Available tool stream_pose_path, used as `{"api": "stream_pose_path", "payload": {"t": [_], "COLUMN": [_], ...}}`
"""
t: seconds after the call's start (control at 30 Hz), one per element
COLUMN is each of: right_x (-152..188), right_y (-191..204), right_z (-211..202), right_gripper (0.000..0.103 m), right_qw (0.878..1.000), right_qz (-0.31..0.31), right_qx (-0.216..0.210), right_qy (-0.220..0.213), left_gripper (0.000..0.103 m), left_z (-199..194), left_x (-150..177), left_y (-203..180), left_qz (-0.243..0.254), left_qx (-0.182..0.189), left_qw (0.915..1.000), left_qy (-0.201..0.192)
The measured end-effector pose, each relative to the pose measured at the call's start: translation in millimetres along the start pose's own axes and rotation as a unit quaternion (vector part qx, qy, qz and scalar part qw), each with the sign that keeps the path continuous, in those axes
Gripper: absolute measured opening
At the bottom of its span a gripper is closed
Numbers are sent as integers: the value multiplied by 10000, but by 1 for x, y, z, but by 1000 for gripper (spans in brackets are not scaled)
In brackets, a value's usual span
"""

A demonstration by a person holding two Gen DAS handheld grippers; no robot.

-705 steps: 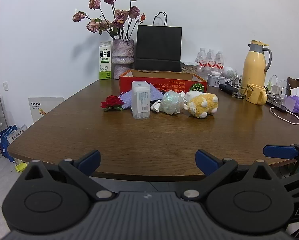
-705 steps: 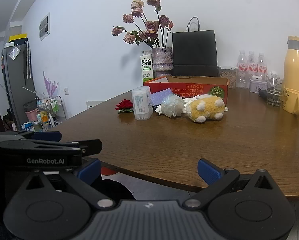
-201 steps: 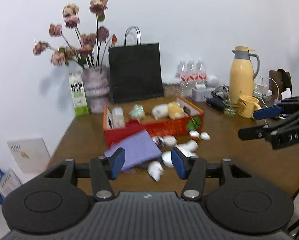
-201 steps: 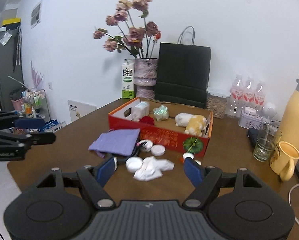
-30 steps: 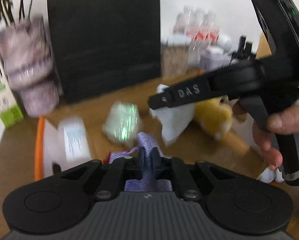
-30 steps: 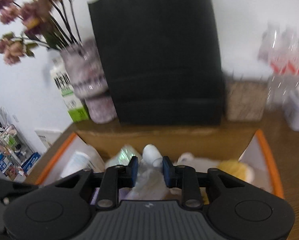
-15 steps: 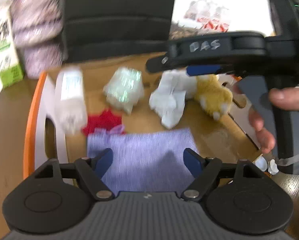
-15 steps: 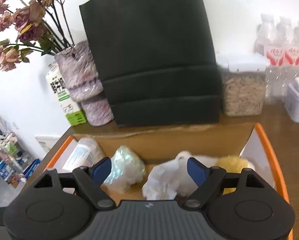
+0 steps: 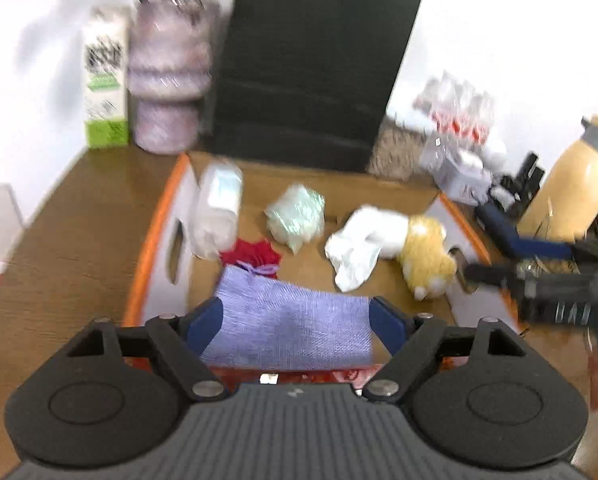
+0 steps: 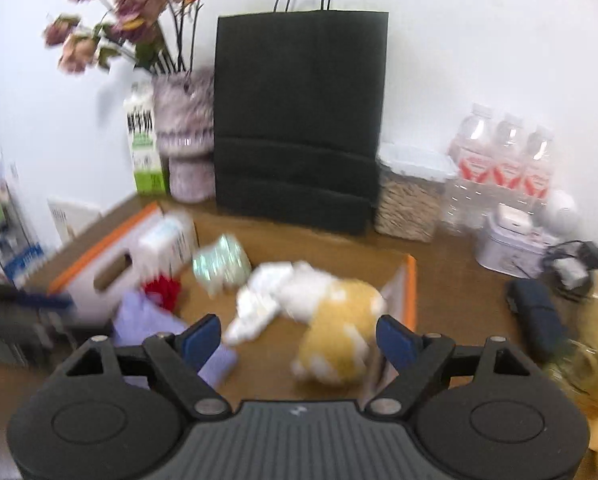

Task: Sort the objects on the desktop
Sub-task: 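Lower both items into the red box and open both tools, then withdraw both tools from the box back toward the table items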

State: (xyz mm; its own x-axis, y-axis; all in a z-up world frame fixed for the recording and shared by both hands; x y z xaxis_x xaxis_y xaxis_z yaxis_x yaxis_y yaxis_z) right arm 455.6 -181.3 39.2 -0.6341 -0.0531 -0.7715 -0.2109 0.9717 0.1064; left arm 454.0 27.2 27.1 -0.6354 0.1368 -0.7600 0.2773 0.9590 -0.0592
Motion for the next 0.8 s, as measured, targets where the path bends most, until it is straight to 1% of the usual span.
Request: {"api": "stream_pose_path", "payload": {"t": [0.03, 0.13, 0.2, 0.3, 0.4, 0.47, 0.53, 0.57, 0.6, 0.7, 0.77, 0.8], "right_x": [5, 21, 34, 58, 85, 105, 125, 136, 144, 169, 191, 202], "right_y": [-2, -12, -20, -27, -28, -27, -26, -25, -25, -19, -11, -5], "right_z": [-10, -42, -63, -105, -140, -163, -183, -193, -202, -234, -264, -276], "right_gripper": [85, 85, 85, 88, 93, 93, 93, 93, 93, 93, 93, 94], "right_qw": [10000, 9999, 9994, 9981, 9974, 9971, 9965, 9962, 9957, 9943, 9901, 9875], "right_qz": [-13, 139, 341, 573, 568, 580, 603, 610, 635, 609, 604, 489], "right_qx": [9, 79, 31, -238, -434, -455, -527, -570, -598, -600, -423, -402], "right_qy": [-5, -50, -1, -10, -85, -172, -239, -269, -315, -644, -1194, -1444], "left_gripper": [85, 85, 86, 90, 92, 95, 100, 100, 100, 101, 102, 102], "left_z": [-10, -45, -68, -108, -145, -171, -195, -207, -215, -235, -244, -247], "left_x": [-2, 6, 13, 35, 63, 84, 104, 116, 125, 155, 176, 187], "left_y": [-2, -7, -8, -9, -15, -25, -35, -41, -47, -68, -80, -85], "left_qz": [-10, 58, 77, 26, 96, 251, 300, 302, 311, 423, 356, 272], "left_qx": [-81, -436, -466, -363, -443, -481, -509, -550, -584, -608, -572, -474], "left_qw": [10000, 9990, 9989, 9991, 9983, 9972, 9946, 9929, 9919, 9894, 9892, 9896], "left_qy": [-28, -8, -60, -226, -356, -523, -852, -1011, -1087, -1246, -1303, -1331]}}
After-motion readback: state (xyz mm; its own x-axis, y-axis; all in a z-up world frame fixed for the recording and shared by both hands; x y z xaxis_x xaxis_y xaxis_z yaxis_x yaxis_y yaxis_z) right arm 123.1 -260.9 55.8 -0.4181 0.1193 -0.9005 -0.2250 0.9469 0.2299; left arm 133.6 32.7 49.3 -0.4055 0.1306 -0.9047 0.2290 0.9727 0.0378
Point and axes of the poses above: each gripper's, at about its wrist camera, not at the fingertips, and z roughly the way its jaws point, y to its left, x to its underside, the point moved 4 cm from there along z, roughly the way its jaws point, and after that the axes turned 10 degrees about z, right-handed, at the moved point
